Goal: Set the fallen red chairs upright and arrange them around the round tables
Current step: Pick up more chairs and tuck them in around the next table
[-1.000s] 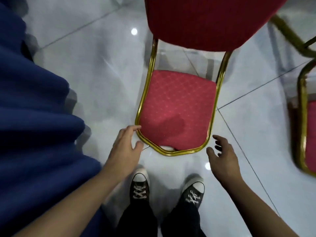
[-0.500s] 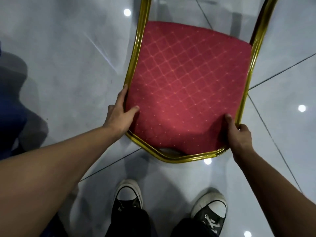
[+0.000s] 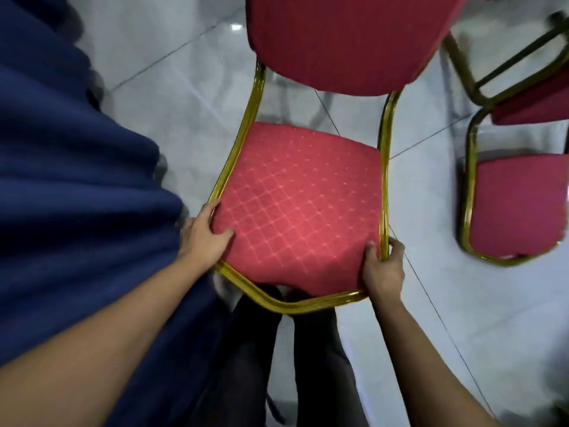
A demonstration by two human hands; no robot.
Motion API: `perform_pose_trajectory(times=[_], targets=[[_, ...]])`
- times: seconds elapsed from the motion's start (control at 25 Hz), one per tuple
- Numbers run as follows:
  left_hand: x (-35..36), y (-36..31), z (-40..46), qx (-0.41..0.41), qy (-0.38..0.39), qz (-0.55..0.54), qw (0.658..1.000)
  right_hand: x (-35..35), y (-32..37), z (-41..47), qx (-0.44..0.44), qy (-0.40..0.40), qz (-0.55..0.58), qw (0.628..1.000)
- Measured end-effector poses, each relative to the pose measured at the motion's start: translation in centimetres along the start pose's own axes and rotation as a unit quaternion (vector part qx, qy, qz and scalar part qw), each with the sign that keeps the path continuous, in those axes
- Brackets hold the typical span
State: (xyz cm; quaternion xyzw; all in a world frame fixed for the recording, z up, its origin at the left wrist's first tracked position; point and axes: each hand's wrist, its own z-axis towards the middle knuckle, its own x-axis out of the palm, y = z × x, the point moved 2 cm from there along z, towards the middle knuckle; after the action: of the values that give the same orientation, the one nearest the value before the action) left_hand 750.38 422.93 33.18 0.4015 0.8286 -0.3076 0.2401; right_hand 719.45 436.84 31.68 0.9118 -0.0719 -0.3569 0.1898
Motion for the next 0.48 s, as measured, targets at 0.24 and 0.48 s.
perform_pose_trajectory(times=[0.24, 0.48], targets=[[-14.7, -10.7, -14.0, 0.046, -0.104, -0.032, 0.993, -16.0, 12.2, -10.8, -0.007, 0.019, 0.020, 1.000], [-21.8, -22.6, -21.5, 0.096, -0.180, -0.030, 0.979, -22.6, 22.5, -15.6, -0.068, 0.020, 0.092, 0.993]])
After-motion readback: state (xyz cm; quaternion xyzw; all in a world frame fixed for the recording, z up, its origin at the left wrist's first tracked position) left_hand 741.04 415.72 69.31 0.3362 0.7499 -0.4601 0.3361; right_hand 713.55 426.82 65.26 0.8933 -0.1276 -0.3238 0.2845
